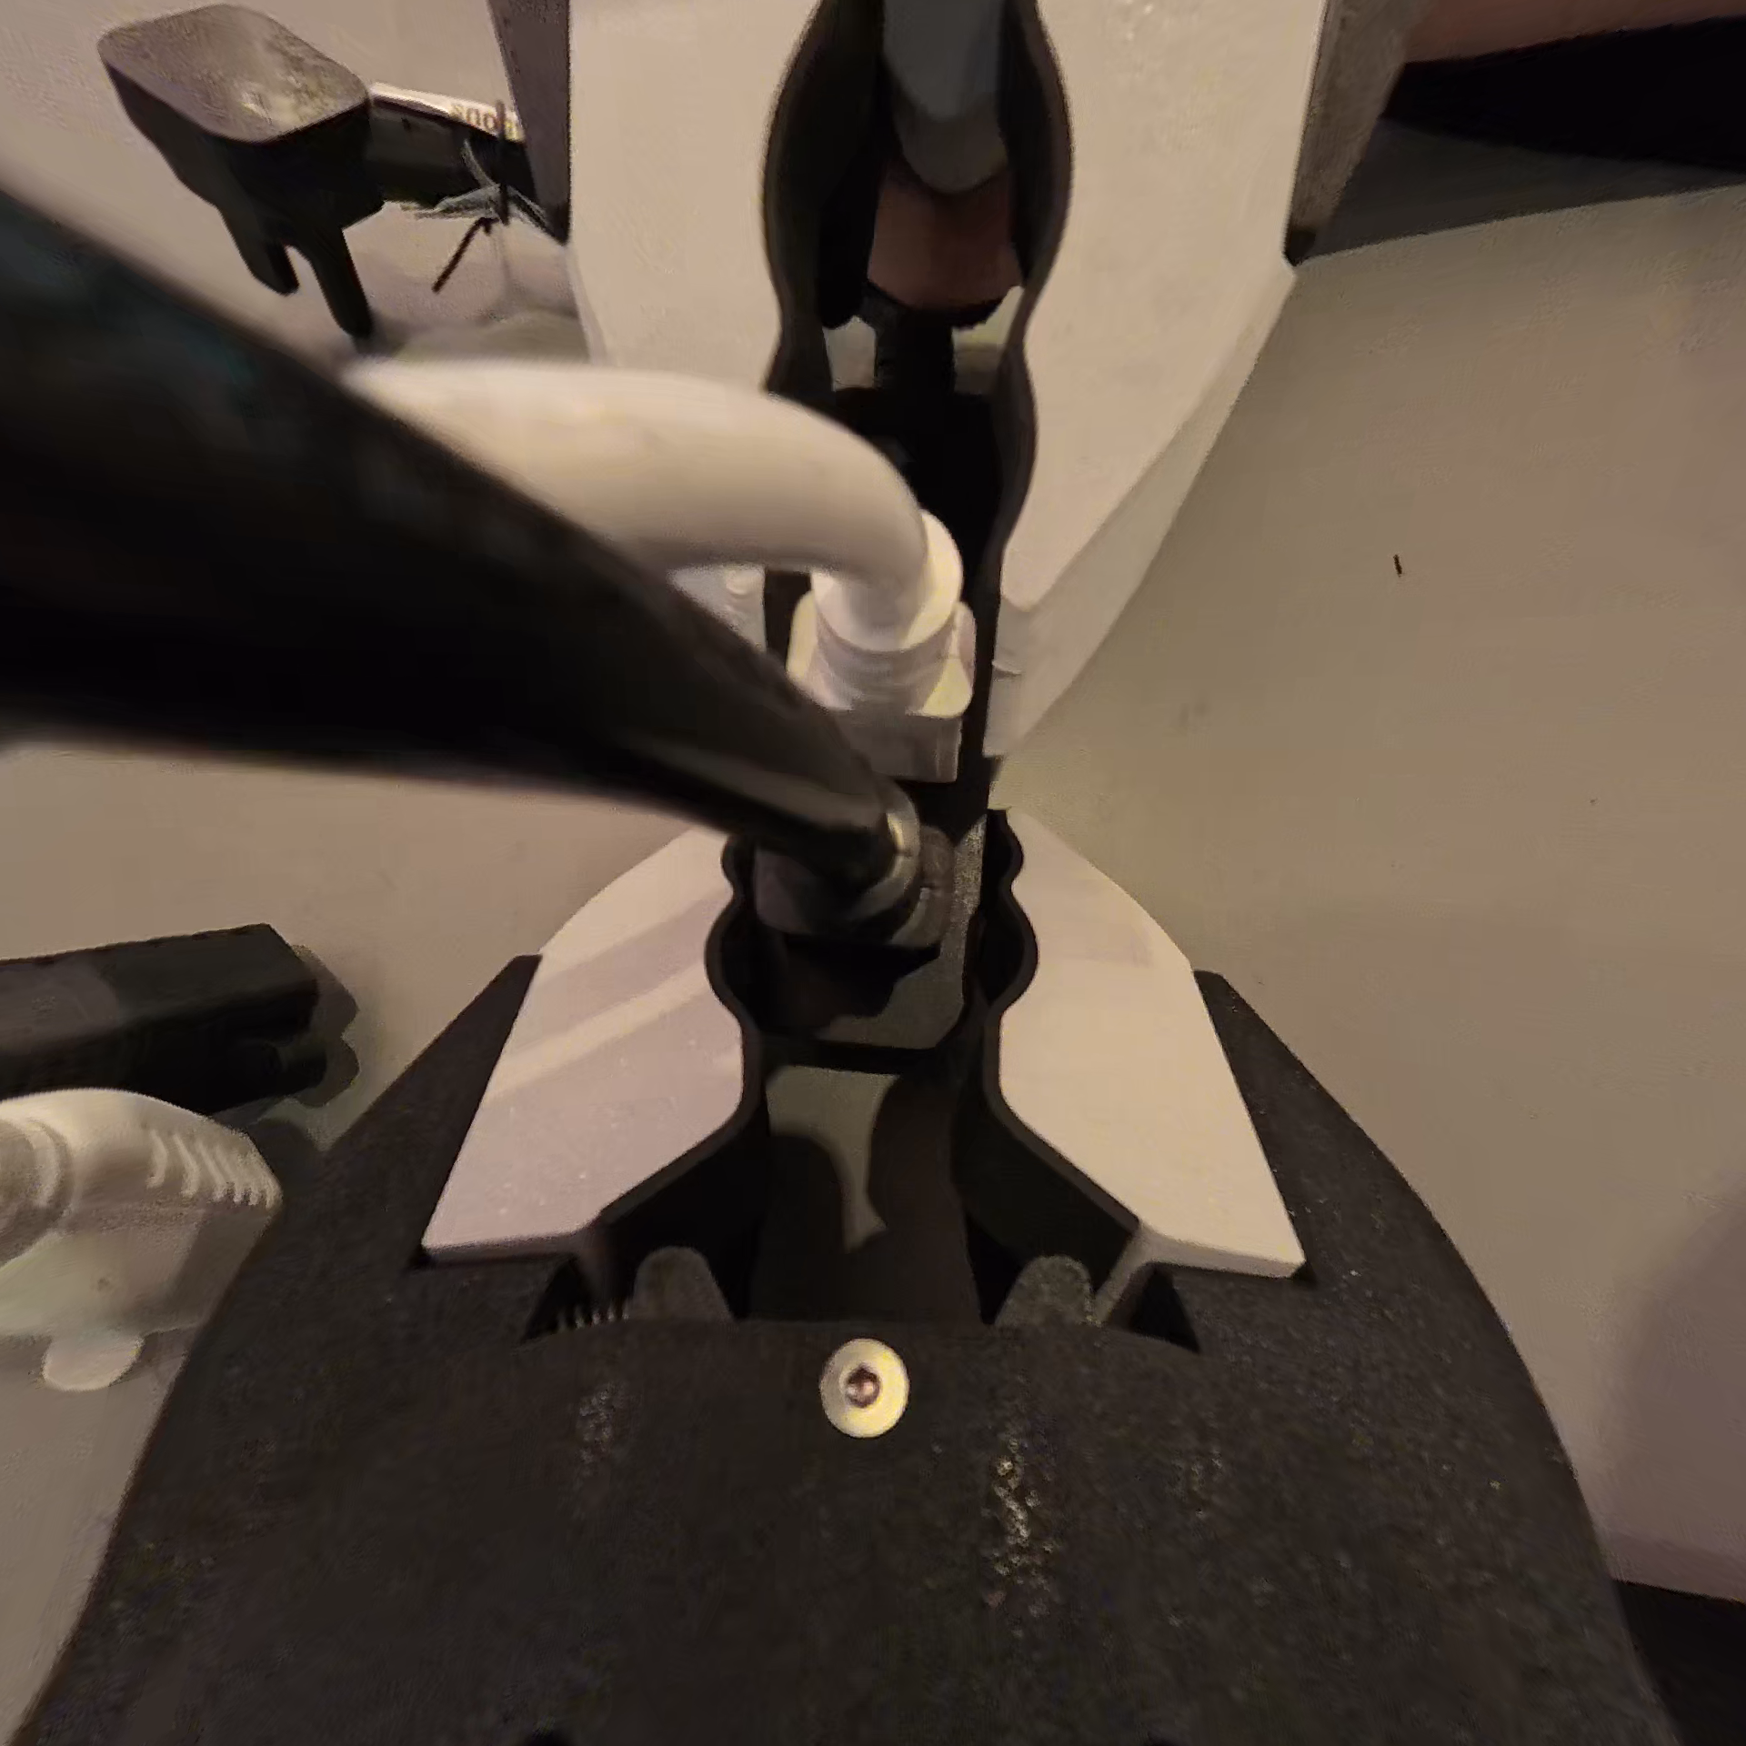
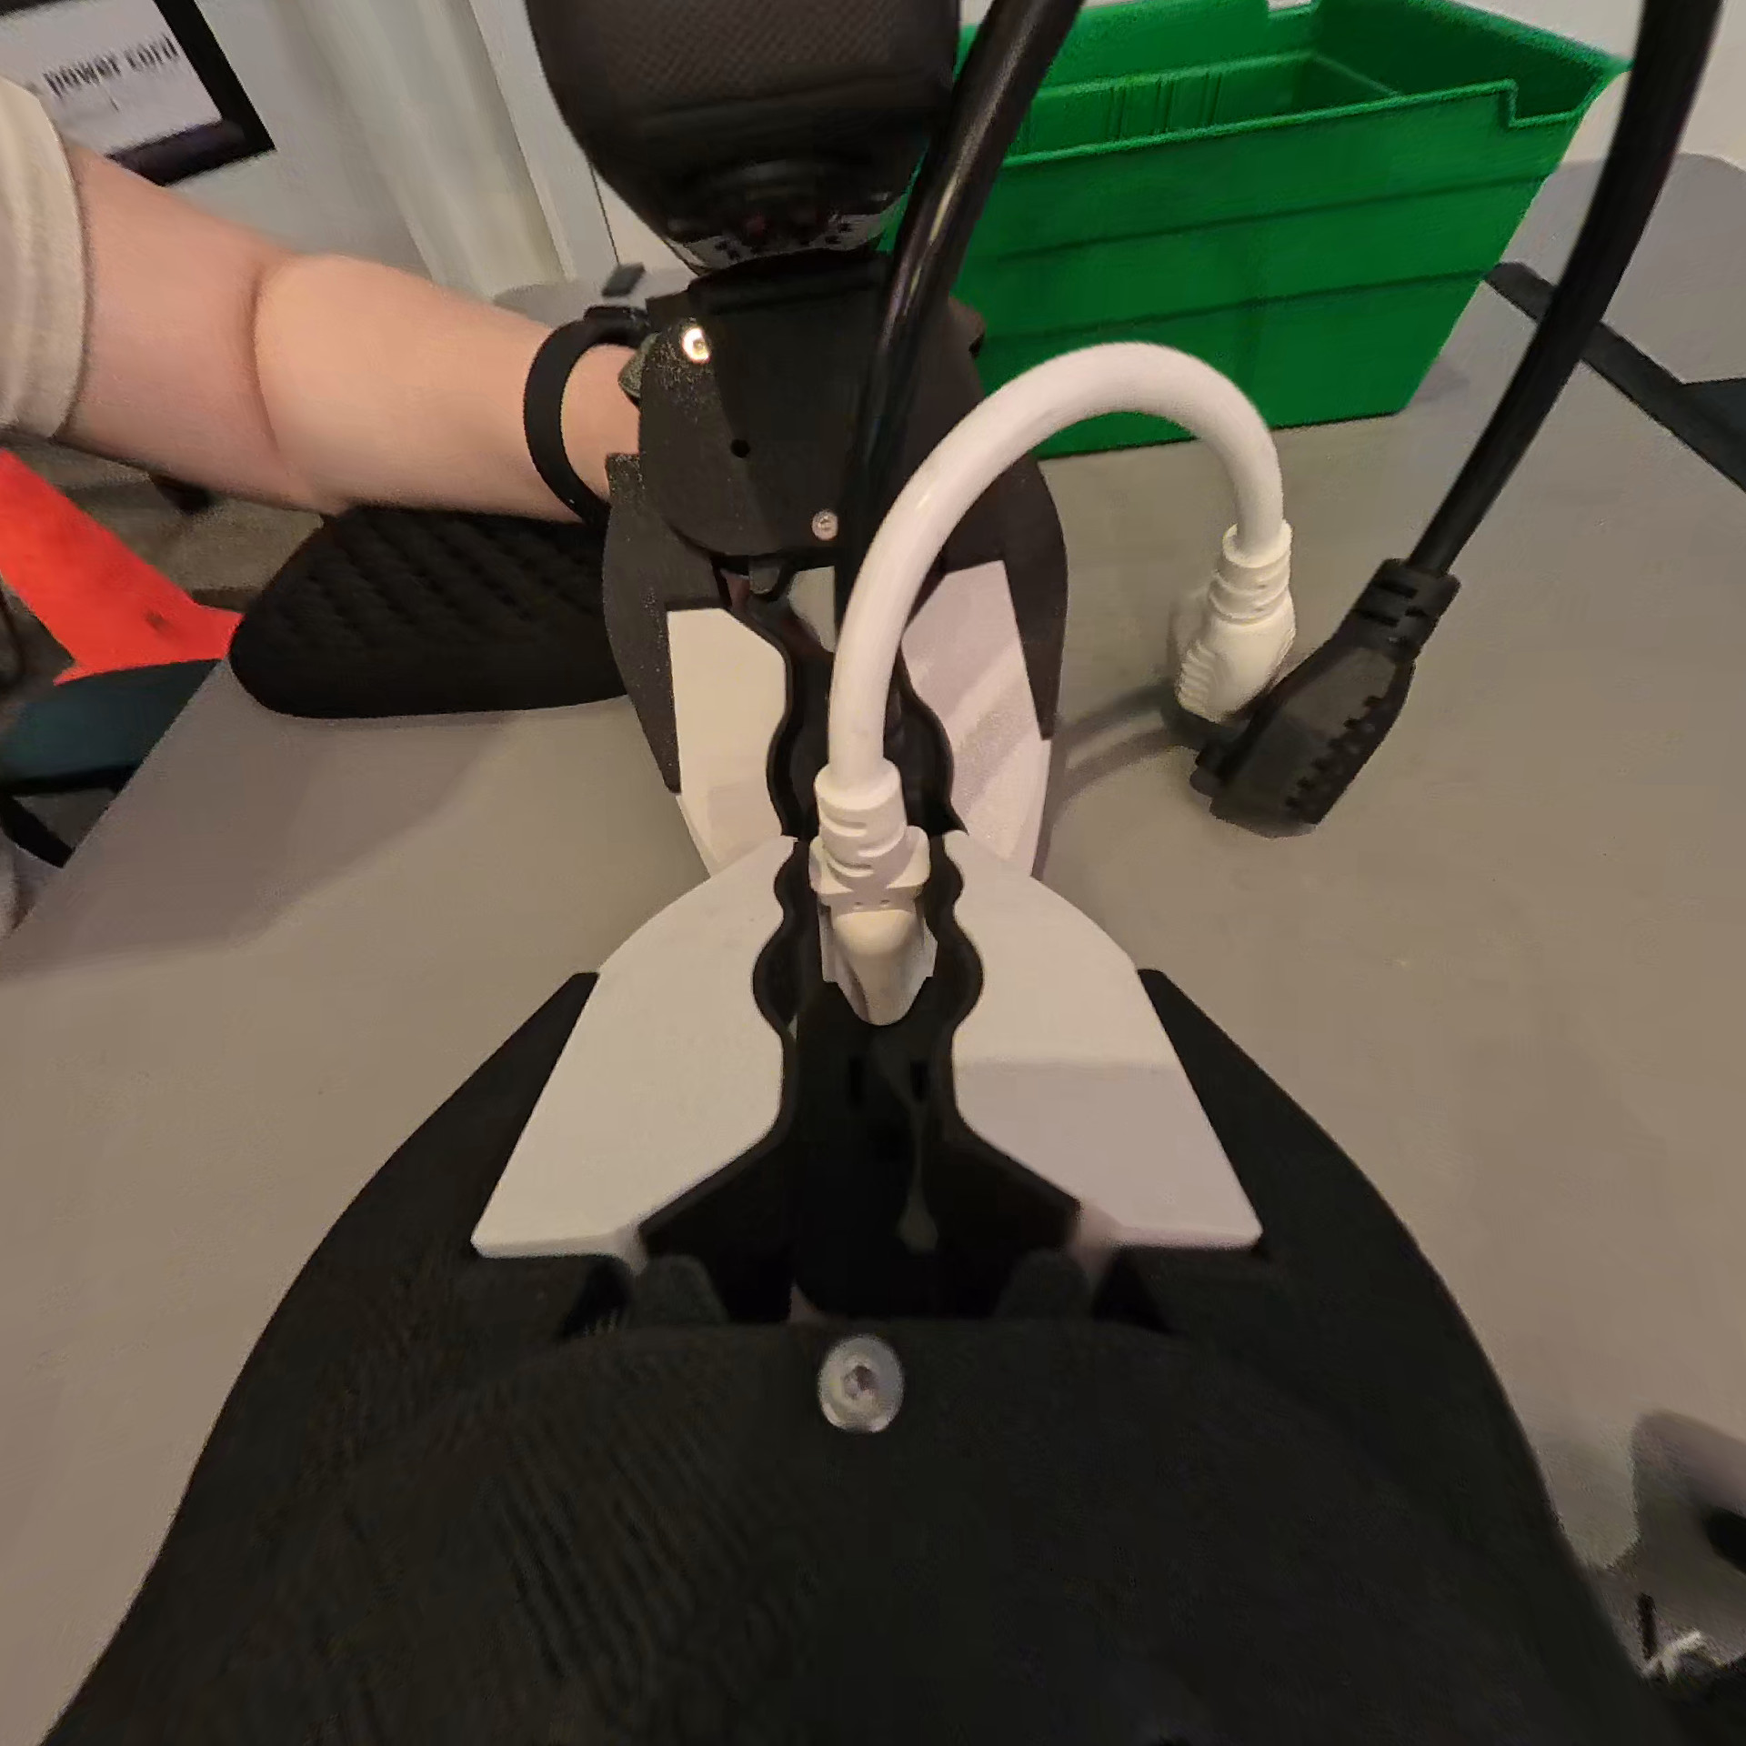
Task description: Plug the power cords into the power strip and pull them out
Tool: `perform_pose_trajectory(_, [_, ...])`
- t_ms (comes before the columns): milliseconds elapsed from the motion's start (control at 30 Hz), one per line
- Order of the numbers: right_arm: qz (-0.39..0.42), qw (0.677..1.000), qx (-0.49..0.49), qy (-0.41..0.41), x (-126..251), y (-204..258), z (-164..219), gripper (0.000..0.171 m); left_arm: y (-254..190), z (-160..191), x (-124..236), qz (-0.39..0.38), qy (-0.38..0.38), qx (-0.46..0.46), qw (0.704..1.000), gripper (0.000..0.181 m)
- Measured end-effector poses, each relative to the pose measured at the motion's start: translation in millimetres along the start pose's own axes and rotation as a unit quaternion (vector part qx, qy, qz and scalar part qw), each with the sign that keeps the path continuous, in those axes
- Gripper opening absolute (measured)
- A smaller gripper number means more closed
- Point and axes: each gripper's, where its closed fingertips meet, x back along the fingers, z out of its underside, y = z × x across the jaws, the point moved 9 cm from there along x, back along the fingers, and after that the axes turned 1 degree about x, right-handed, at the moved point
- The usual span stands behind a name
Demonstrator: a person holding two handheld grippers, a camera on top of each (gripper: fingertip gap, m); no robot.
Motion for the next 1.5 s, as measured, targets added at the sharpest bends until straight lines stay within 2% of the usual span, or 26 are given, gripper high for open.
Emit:
perform_pose_trajectory(167, [0.041, 0.99, 0.116, 0.07, -2.8, 12.6, -12.0, 0.022, -1.8, 0.0, -0.1, 0.013, -0.007, -0.01, 1.0, 0.046])
perform_pose_trajectory(433, [-0.014, 1.0, 0.012, -0.005, 6.1, -0.1, 5.1, 0.022, -1.6, -0.8, -1.1, 0.009, 0.002, -0.01, 1.0, 0.046])
perform_pose_trajectory(667, [-0.003, 1.0, 0.005, 0.008, 3.1, 1.5, -0.6, 0.021, -2.4, -0.8, -1.1, 0.007, 0.005, -0.012, 1.0, 0.046])
perform_pose_trajectory(867, [-0.029, 0.996, -0.083, -0.009, 2.2, -9.7, 3.1, 0.02, -3.0, -1.1, -1.2, -0.006, 0.011, -0.01, 1.0, 0.046])
perform_pose_trajectory(967, [-0.03, 0.997, -0.068, -0.012, 3.1, -9.8, 4.6, 0.022, -0.5, -0.9, -1.3, -0.005, 0.007, 0.008, 1.0, 0.046])
perform_pose_trajectory(1100, [0.002, 0.999, 0.033, -0.009, 5.7, 1.8, 4.2, 0.022, -0.7, -0.5, -1.1, -0.001, 0.006, 0.001, 1.0, 0.046])
perform_pose_trajectory(1233, [0.028, 0.997, 0.067, 0.007, 3.1, 7.2, -1.8, 0.021, -1.2, -0.4, -1.0, 0.004, 0.005, -0.003, 1.0, 0.046])
perform_pose_trajectory(1367, [0.014, 1.0, 0.006, 0.005, 0.6, 1.3, -4.0, 0.02, -1.1, -0.3, -1.0, 0.002, 0.006, -0.005, 1.0, 0.046])
perform_pose_trajectory(1500, [-0.016, 0.998, -0.054, -0.03, 4.3, -6.9, 3.7, 0.02, -1.2, -0.5, -1.1, 0.001, 0.004, 0.0, 1.0, 0.046])
